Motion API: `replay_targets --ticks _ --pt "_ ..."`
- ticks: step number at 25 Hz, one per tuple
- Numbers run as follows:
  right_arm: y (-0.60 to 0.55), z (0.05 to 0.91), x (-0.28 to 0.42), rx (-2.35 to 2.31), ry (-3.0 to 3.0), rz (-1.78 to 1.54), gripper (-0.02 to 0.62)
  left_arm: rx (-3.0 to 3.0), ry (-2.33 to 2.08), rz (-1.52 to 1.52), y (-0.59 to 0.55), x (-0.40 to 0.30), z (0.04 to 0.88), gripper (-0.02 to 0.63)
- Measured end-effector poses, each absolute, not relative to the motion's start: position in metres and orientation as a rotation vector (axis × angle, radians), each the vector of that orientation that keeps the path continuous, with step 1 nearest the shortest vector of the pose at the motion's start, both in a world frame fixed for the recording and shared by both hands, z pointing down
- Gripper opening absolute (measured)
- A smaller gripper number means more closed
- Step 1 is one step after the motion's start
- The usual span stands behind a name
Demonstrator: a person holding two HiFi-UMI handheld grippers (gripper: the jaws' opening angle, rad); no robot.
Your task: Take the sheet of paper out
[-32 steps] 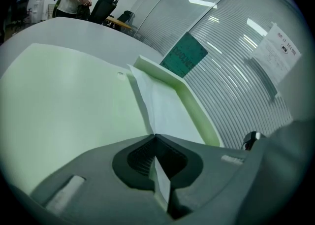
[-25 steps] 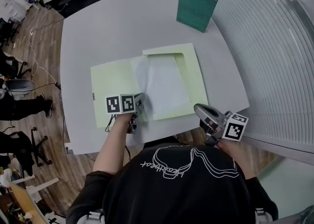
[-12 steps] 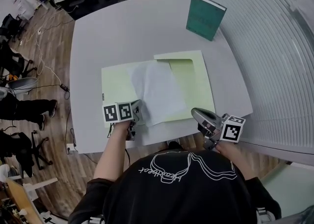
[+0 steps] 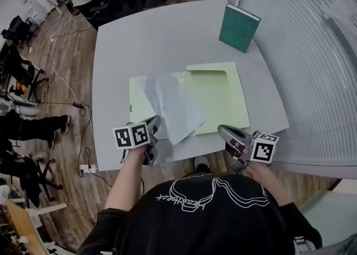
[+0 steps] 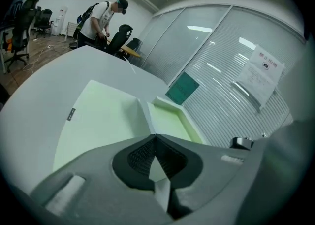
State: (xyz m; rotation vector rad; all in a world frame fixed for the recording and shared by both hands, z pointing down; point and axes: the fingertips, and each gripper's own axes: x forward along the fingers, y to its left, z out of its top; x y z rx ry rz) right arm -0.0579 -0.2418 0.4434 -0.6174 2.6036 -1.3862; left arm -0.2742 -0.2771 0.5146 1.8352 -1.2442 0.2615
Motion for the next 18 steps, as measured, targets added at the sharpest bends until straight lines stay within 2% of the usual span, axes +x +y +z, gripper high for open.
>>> replay_targets --ticks 8,18 --pt "-0.219 0.433 -0.077 -0.62 2.619 -1.3 0.009 1.968 -1.268 0.187 -0.24 -0.285 0.469 0.012" --pt "-0.144 0.405 -0.104 -0.62 2.713 -1.074 0.009 2.147 -1.186 0.112 -0.142 -0.274 0.426 0.012"
